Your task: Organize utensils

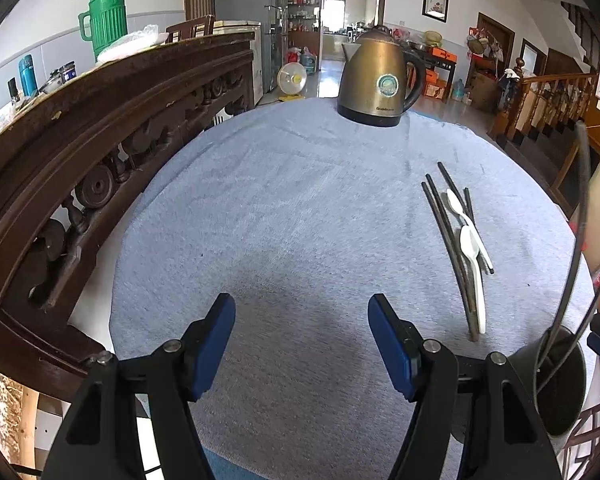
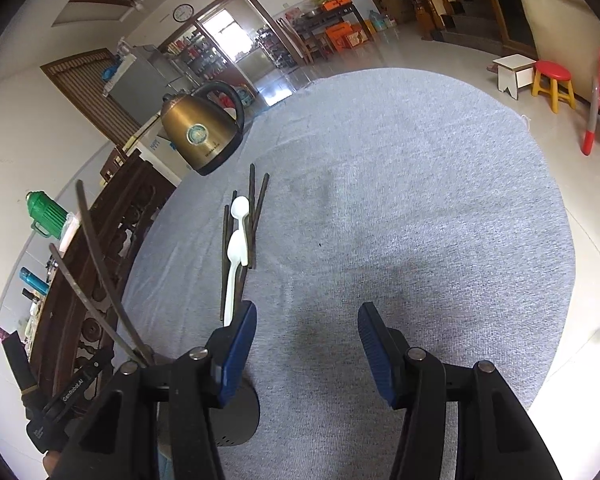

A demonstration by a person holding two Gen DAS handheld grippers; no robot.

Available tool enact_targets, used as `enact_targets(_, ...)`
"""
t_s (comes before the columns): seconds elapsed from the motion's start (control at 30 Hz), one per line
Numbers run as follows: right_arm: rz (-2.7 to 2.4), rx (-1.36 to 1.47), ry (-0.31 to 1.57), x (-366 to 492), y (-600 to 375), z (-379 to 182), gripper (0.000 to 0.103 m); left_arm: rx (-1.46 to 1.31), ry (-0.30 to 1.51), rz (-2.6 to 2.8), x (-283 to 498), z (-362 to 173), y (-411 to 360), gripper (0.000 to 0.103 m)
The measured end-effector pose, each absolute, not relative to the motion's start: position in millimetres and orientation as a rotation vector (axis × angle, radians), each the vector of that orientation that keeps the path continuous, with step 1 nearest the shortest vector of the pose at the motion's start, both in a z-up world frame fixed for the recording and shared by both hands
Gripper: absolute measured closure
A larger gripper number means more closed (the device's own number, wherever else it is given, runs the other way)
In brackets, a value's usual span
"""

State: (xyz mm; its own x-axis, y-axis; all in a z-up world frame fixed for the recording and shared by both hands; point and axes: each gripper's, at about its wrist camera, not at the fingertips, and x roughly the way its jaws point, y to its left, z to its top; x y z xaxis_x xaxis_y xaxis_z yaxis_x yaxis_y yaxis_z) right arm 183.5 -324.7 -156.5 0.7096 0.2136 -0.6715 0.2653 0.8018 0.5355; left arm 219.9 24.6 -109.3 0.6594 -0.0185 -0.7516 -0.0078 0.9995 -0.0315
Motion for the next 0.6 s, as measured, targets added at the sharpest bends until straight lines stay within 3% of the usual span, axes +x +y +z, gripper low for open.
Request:
enact_targets(0.33, -0.017, 0.651, 0.841, 229.0, -334.1, -166.3, 0.047, -0.022, 0.898, -0.024, 257.1, -125.1, 21.1, 0.034)
enact_targets(0.6, 0.056, 0.653, 0.932, 337.8, -341.4, -174.1, 0.047, -0.015, 0.926, -0.091, 324.7, -116.7, 7.6, 0.034)
